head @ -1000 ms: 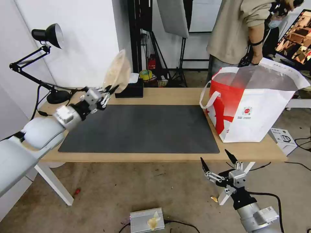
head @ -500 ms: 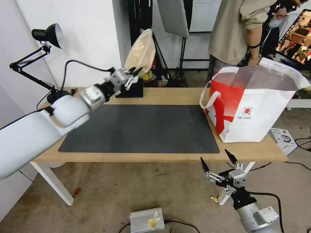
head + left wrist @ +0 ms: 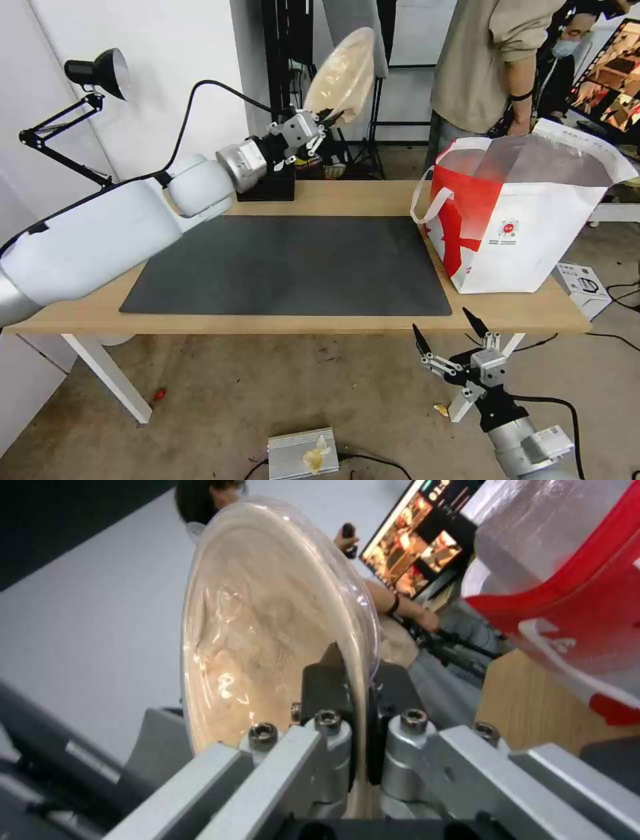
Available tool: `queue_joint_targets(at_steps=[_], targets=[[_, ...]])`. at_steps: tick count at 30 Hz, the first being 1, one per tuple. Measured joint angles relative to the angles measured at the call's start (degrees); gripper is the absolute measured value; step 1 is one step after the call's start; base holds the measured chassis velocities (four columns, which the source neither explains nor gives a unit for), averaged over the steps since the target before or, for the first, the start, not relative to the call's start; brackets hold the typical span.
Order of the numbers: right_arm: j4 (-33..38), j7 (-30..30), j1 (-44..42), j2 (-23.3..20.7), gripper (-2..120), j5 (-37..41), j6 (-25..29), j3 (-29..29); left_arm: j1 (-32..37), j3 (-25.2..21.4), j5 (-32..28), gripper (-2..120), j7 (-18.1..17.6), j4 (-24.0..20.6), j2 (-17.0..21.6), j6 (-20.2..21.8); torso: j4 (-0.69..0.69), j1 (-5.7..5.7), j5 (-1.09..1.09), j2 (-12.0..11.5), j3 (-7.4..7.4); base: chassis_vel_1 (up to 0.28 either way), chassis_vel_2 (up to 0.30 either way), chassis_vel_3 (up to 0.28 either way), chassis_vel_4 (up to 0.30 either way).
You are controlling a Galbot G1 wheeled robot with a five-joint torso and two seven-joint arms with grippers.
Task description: Pick up the trash from the table and place it into the takeout bag.
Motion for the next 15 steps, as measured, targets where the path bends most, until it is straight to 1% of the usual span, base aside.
queue_joint_targets(at_steps=[1, 2, 4, 6, 8, 10, 12, 14, 15], targets=[[0.00, 0.00, 0.00, 0.00, 100, 0.00, 0.00, 0.00, 0.00, 0.00, 0.00, 1, 0.00, 0.00, 0.00, 0.00, 0.00, 0.00, 0.00, 0.00, 0.00, 0.000, 0.000, 0.000, 0.000], [0.00, 0.00, 0.00, 0.00, 100, 0.00, 0.00, 0.00, -0.04, 0.00, 1.17, 1, 0.18, 1.08, -1.59, -0.29, -0.01, 0.00, 0.01, 0.00, 0.00, 0.000, 0.000, 0.000, 0.000], [0.00, 0.00, 0.00, 0.00, 100, 0.00, 0.00, 0.00, -0.05, 0.00, 2.27, 1, 0.49, 2.07, -2.91, -0.76, -0.01, 0.00, 0.01, 0.00, 0.00, 0.000, 0.000, 0.000, 0.000], [0.00, 0.00, 0.00, 0.00, 100, 0.00, 0.00, 0.00, -0.06, -0.01, 2.64, 1, 0.61, 2.44, -3.35, -0.95, -0.01, 0.00, 0.01, 0.00, 0.00, 0.000, 0.000, 0.000, 0.000], [0.00, 0.00, 0.00, 0.00, 100, 0.00, 0.00, 0.00, -0.05, -0.10, 3.93, 1, 1.06, 3.91, -5.25, -1.57, -0.01, 0.00, 0.01, 0.00, 0.00, 0.000, 0.000, 0.000, 0.000], [0.00, 0.00, 0.00, 0.00, 100, 0.00, 0.00, 0.00, -0.05, -0.12, 4.14, 1, 1.13, 4.28, -5.80, -1.68, -0.01, 0.00, 0.01, 0.00, 0.00, 0.000, 0.000, 0.000, 0.000], [0.00, 0.00, 0.00, 0.00, 100, 0.00, 0.00, 0.00, 0.04, -0.27, 4.77, 1, 1.27, 5.78, -8.16, -1.88, -0.01, 0.00, 0.01, 0.00, 0.00, 0.000, 0.000, 0.000, 0.000], [0.00, 0.00, 0.00, 0.00, 100, 0.00, 0.00, 0.00, 0.19, -0.59, 7.07, 1, 1.97, 8.15, -11.40, -2.17, -0.02, 0.00, 0.02, 0.00, 0.00, 0.000, 0.000, 0.000, 0.000], [0.00, 0.00, 0.00, 0.00, 100, 0.00, 0.00, 0.00, 0.19, -0.59, 7.07, 1, 1.97, 8.15, -11.40, -2.17, -0.02, 0.00, 0.02, 0.00, 0.00, 0.000, 0.000, 0.000, 0.000]])
